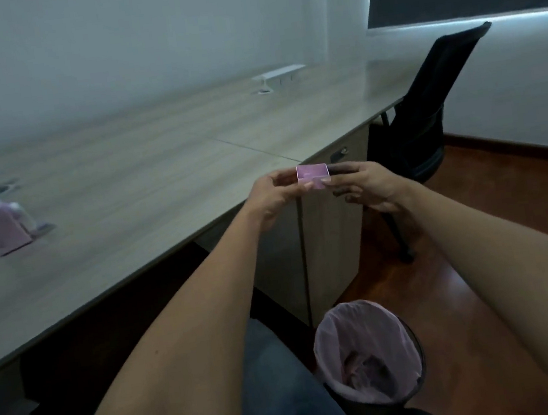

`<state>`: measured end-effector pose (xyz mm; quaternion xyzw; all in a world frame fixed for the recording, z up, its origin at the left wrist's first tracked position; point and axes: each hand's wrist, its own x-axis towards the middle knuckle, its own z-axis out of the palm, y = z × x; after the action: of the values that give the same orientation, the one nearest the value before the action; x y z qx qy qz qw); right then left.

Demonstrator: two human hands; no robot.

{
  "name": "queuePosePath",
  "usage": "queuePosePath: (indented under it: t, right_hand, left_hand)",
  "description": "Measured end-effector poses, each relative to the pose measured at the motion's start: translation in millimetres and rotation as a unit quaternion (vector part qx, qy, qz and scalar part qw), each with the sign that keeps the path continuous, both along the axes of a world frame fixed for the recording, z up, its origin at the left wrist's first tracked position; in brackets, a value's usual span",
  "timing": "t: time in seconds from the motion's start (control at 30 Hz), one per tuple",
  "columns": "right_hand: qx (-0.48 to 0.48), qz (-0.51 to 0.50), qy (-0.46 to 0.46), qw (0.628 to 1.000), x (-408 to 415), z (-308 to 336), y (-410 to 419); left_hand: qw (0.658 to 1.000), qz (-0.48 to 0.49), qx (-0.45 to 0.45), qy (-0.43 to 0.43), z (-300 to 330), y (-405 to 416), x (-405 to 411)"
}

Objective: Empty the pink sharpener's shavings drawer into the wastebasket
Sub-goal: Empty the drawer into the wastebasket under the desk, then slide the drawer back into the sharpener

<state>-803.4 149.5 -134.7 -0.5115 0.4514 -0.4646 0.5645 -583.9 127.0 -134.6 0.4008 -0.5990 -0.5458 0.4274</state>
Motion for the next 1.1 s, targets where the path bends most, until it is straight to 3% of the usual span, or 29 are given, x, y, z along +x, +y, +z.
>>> queuePosePath:
  t: [0.27,0.53,1.1]
  right_hand:
    - [-0.058,0.067,0.046,0.995,76,73,-33]
    - [-0.091,0.166,0.090,0.978,194,118,-49]
    - [-0.136,0.321,0.086,0.933,452,140,-42]
  left_hand:
    - [0.996,0.077,-0.030,0.031,71,7,75]
    - [0.987,0.146,-0.060,0.024,103,31,197]
    - [0.930,0.357,-0.077,0.032,130,111,432]
